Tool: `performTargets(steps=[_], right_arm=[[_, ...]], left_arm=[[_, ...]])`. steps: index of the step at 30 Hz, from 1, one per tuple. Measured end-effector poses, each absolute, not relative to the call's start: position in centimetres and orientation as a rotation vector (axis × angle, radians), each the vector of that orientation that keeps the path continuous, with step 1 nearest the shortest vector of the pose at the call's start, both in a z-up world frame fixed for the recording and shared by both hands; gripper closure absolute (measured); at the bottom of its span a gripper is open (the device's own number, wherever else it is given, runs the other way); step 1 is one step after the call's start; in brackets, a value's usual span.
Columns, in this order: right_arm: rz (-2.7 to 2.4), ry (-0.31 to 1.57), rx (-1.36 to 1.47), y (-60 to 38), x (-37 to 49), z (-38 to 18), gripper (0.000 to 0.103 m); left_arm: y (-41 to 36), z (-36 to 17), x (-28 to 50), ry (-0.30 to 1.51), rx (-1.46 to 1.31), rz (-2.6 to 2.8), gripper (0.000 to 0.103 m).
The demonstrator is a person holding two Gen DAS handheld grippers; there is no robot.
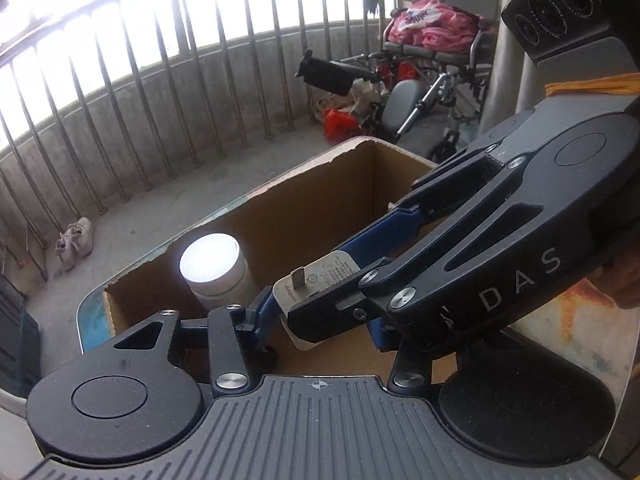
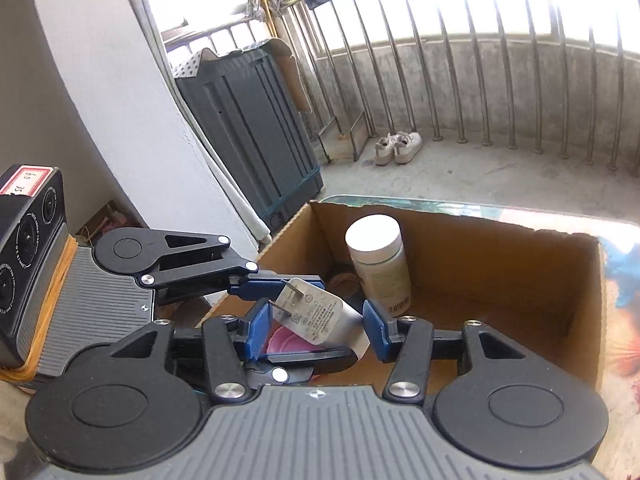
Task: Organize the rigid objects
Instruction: 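Carry the white charger into the box and open the right gripper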
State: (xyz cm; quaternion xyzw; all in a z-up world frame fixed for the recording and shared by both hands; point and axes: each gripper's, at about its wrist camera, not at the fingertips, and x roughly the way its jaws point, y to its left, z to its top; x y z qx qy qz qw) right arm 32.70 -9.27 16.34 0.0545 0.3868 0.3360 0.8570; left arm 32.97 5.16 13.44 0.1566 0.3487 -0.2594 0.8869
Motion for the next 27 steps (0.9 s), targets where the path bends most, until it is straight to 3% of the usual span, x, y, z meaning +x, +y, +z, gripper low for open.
performTargets(steps=[10,16,27], right_arm=[[0.778,1.077,0.139,-7.2,40.3,9.9,0.054],[0.804,1.113,0.055,-5.1,40.5,8.8,0.063],[0.798,1.101,0.072,-4.9,40.7,8.5,0.064]], left_arm=[[6.7,8.6,37.1,0.989,0.353,-0.520,0.057],[6.6,7.7,36.8,1.057,0.388,-0.502,0.058],[6.2,8.0,36.0,1.074,0.455,-0.461,0.054]])
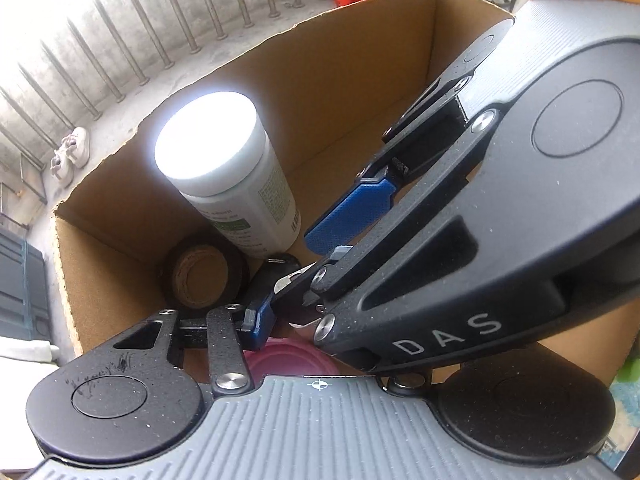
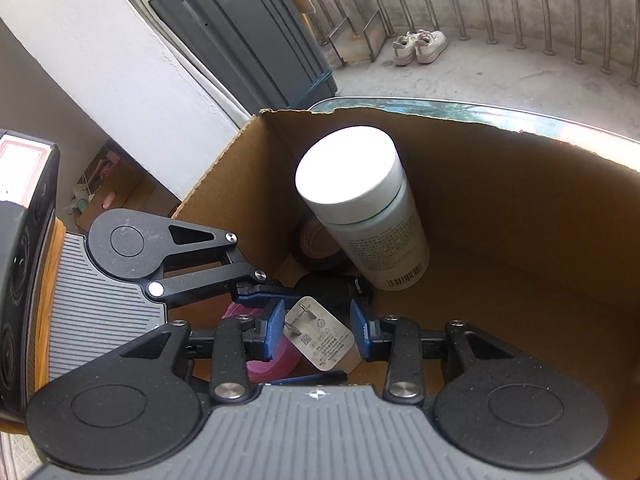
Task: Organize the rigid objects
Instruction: 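Carry the white charger into the box and open the right gripper, then move the right gripper to the green-capped small bottle and grasp it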
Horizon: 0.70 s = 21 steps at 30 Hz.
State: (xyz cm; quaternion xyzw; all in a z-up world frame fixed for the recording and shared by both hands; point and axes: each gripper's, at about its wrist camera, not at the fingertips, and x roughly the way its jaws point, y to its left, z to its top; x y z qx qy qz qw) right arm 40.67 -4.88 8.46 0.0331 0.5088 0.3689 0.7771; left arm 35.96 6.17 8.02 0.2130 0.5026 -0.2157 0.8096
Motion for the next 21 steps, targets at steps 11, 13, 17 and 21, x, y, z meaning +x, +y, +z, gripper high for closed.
performTargets(steps=[11,13,17,21], right_arm=[[0.753,1.028,0.073,-5.8,39.1,11.0,0.060],[0.756,1.007,0.067,-6.5,38.4,12.0,0.060],[0.761,0.919,0.108,-9.3,35.5,15.4,0.060],[0.794,0.765,0.248,-14.2,29.5,19.1,0.051]], left_arm=[[6.9,13.3,28.8,0.890,0.454,-0.408,0.045],[7.5,15.0,25.1,0.772,0.412,-0.395,0.043],[7.9,16.7,20.1,0.633,0.297,-0.482,0.038],[5.9,14.3,15.5,0.592,0.182,-0.636,0.038]])
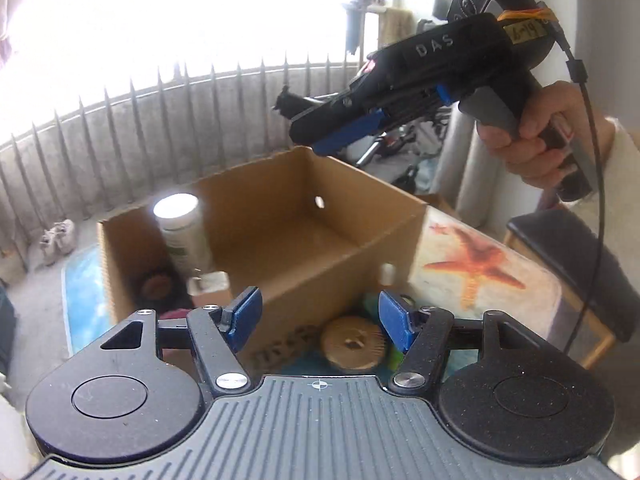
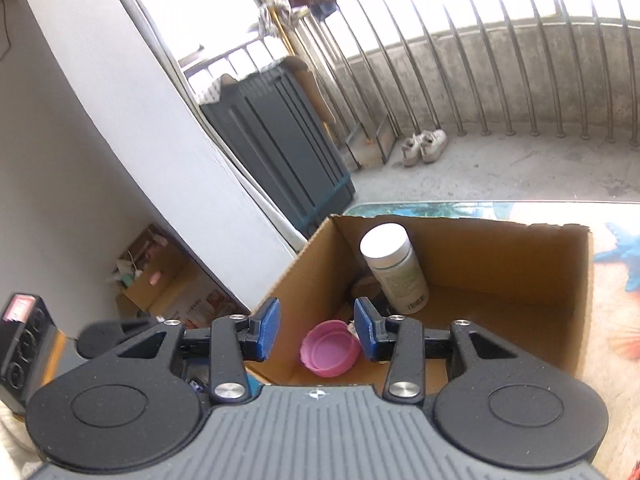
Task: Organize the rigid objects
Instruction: 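Move the right gripper to the green-capped small bottle and grasp it, then carry the green-capped bottle into the box and open the right gripper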
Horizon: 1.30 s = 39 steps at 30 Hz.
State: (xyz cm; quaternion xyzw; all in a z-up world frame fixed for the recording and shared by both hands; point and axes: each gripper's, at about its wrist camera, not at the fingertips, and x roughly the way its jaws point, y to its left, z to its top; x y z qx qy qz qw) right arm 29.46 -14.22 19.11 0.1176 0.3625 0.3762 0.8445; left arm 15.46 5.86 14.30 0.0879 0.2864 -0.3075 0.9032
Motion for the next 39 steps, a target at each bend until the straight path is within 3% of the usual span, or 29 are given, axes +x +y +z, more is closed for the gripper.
performTargets(steps=[1,5,12,17,29,34,39], right_arm=[[0.780,0.740,0.250,-15.1,27.8,19.3,0.045],[0.644,0.687,0.223,-17.9,22.8,17.3,0.045],[0.545,0.764,0.348,-21.1,19.2,10.0,0.046],[0.531,0.765,0.328,-21.3,18.0,8.4,0.045],[0.674,0.784,0.185,-17.3,15.5,7.8,0.047],[0.729,0.784,0.183,-17.0,14.5,8.5,0.078],[0.746,0.755,0.168,-16.7,13.5,9.8,0.080]], left_arm=[[5.2,13.5,14.8,0.576,0.172,-0.655,0.038],[1.5,9.2,13.6,0.512,0.190,-0.667,0.046],[-0.8,5.2,13.8,0.501,0.207,-0.593,0.068],[-0.4,5.1,13.8,0.500,0.191,-0.561,0.088],[0.0,6.0,11.0,0.514,0.190,-0.581,0.089],[0.8,6.9,10.3,0.523,0.176,-0.621,0.089],[1.5,8.8,10.5,0.504,0.177,-0.647,0.089]])
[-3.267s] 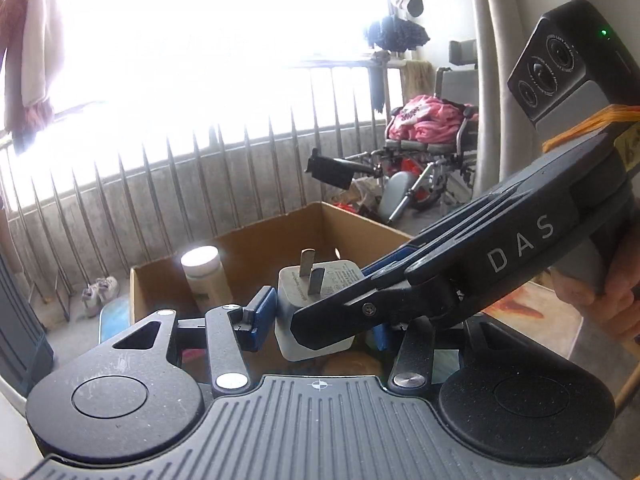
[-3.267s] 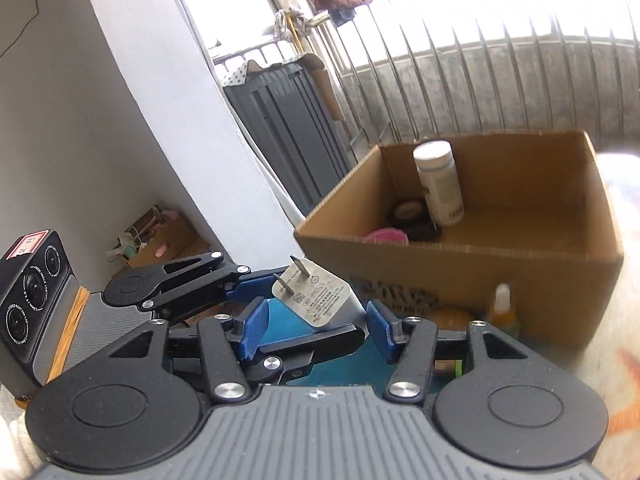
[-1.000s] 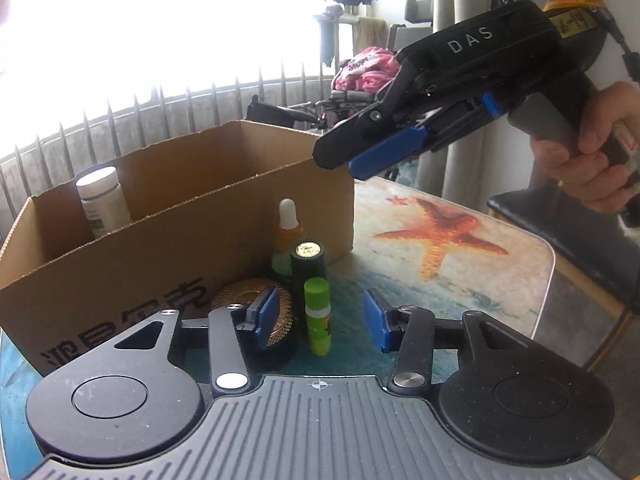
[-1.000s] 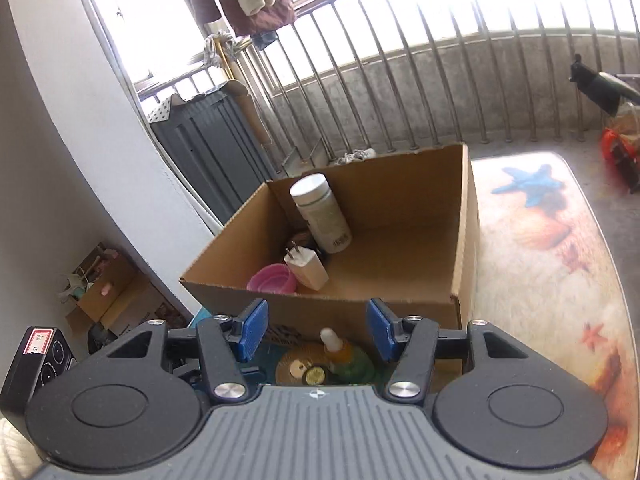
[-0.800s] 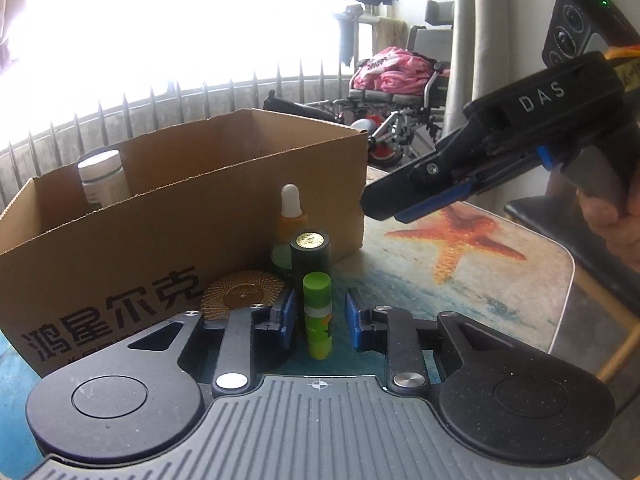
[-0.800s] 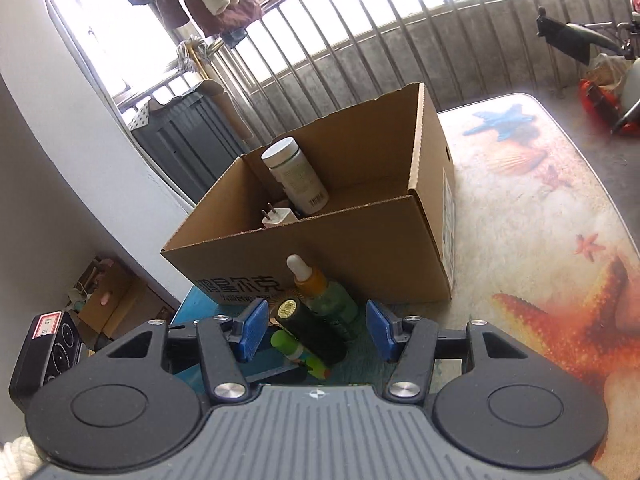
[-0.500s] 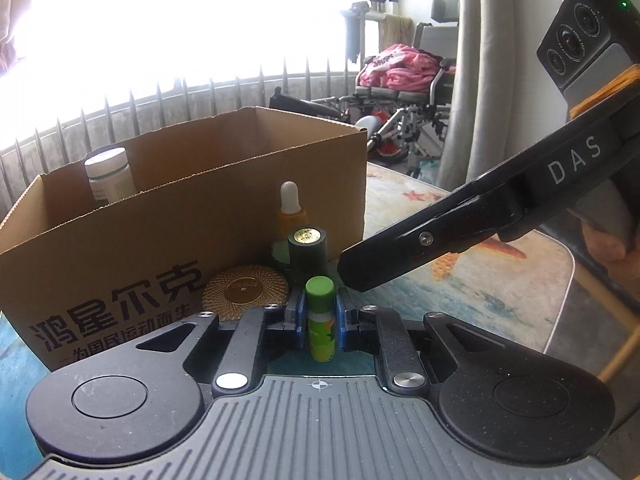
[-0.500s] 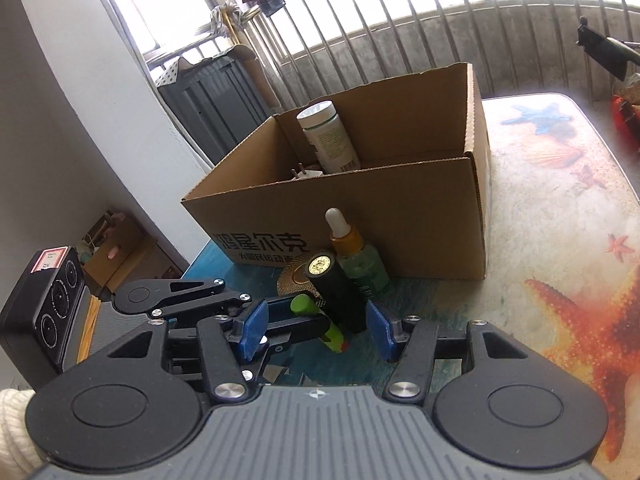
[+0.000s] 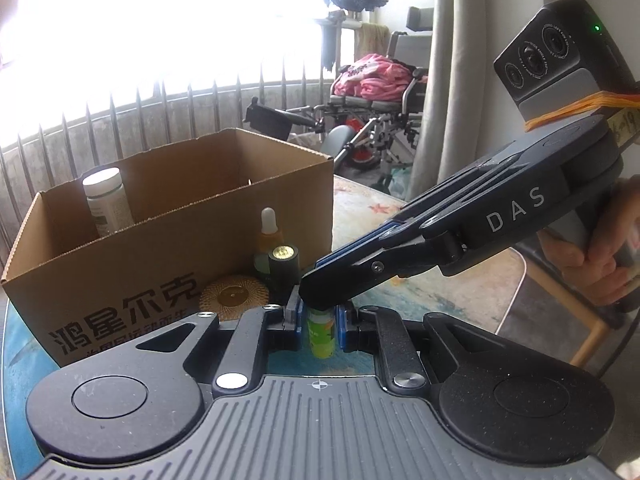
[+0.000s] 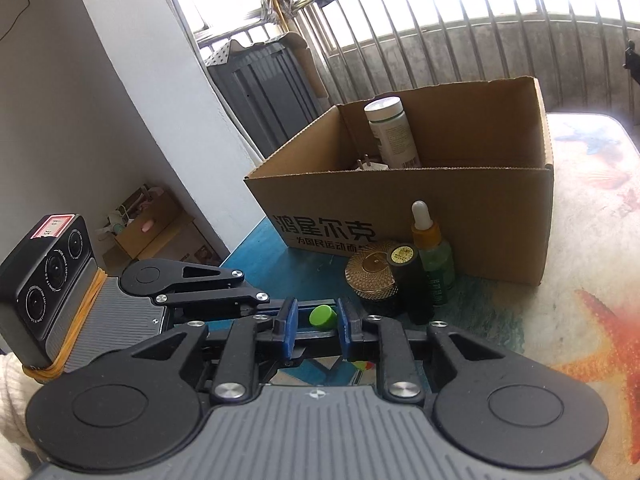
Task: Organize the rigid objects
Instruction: 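Carry the green-capped bottle into the box and open the right gripper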
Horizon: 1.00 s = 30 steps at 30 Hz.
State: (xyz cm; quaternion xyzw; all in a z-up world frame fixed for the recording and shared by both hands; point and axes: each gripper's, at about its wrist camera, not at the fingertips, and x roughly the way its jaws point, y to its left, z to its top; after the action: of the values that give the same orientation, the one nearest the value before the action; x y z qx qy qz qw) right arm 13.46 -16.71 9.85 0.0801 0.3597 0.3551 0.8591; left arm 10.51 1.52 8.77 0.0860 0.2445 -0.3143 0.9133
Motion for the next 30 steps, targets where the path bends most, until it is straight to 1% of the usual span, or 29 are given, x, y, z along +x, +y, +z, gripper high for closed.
performTargets(steps=[5,8,13,16,20,22,30], right_arm=[[0.776,0.681,0.137,-16.5,14.7,13.6,0.080],[0.800,0.643,0.076,-15.8,17.1,16.3,0.080],[0.834,0.688,0.085,-15.0,24.0,18.4,0.080],[0.805,0.733,0.066,-13.6,28.2,18.1,0.080],[0.757,0.811,0.030,-11.0,33.3,15.9,0.080],[0.745,0.825,0.011,-10.0,34.7,15.0,0.080],[0.747,0.859,-0.028,-7.0,37.4,12.7,0.081]], left_arm=[[2.4,12.4,12.9,0.431,0.173,-0.646,0.089],[2.8,14.2,15.8,0.413,0.180,-0.630,0.089],[3.1,15.1,22.1,0.462,0.201,-0.612,0.089],[3.0,14.0,26.6,0.543,0.235,-0.585,0.089],[2.9,12.1,30.2,0.615,0.324,-0.514,0.089],[2.9,11.3,31.0,0.614,0.354,-0.487,0.089],[4.7,10.5,34.1,0.750,0.310,-0.434,0.089]])
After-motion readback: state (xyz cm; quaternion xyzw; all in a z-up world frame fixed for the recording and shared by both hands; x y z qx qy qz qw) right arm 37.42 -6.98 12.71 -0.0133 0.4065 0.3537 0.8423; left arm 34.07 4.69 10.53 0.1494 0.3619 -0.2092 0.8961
